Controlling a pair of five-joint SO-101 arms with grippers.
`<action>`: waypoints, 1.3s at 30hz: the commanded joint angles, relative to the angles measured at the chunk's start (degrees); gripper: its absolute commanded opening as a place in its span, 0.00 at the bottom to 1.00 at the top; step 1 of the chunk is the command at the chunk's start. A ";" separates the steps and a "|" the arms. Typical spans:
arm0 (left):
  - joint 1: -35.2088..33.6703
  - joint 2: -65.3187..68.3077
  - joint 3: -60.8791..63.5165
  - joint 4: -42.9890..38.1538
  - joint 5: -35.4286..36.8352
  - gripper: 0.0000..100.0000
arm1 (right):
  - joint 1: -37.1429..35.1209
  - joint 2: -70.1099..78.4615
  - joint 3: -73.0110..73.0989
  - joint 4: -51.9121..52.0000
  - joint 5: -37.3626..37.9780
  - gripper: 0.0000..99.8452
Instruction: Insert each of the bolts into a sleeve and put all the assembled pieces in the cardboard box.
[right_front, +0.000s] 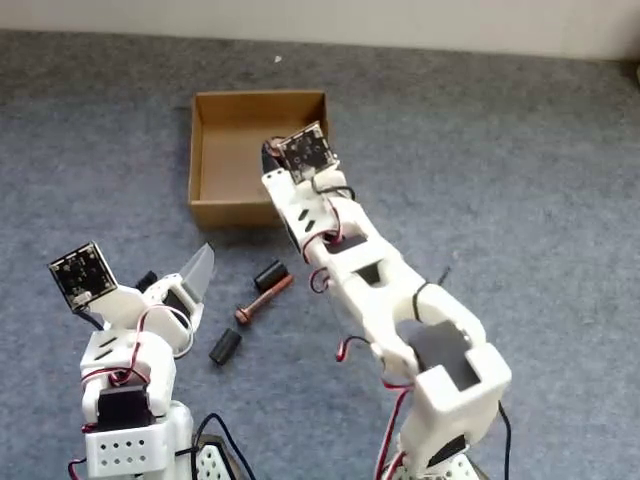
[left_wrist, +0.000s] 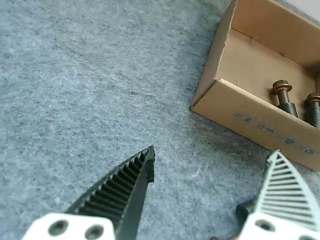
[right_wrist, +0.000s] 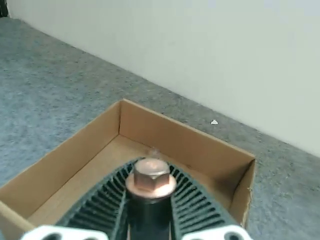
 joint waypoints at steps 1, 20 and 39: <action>-0.75 -0.48 -0.31 -1.05 0.00 0.34 | 0.84 1.27 -6.46 -2.42 0.18 0.01; -0.75 -0.48 -0.31 -1.05 0.00 0.34 | 0.84 -9.19 -8.31 14.37 0.09 0.12; -0.84 -0.48 -0.22 -1.05 0.00 0.34 | 13.41 -62.99 22.73 66.68 -7.21 0.12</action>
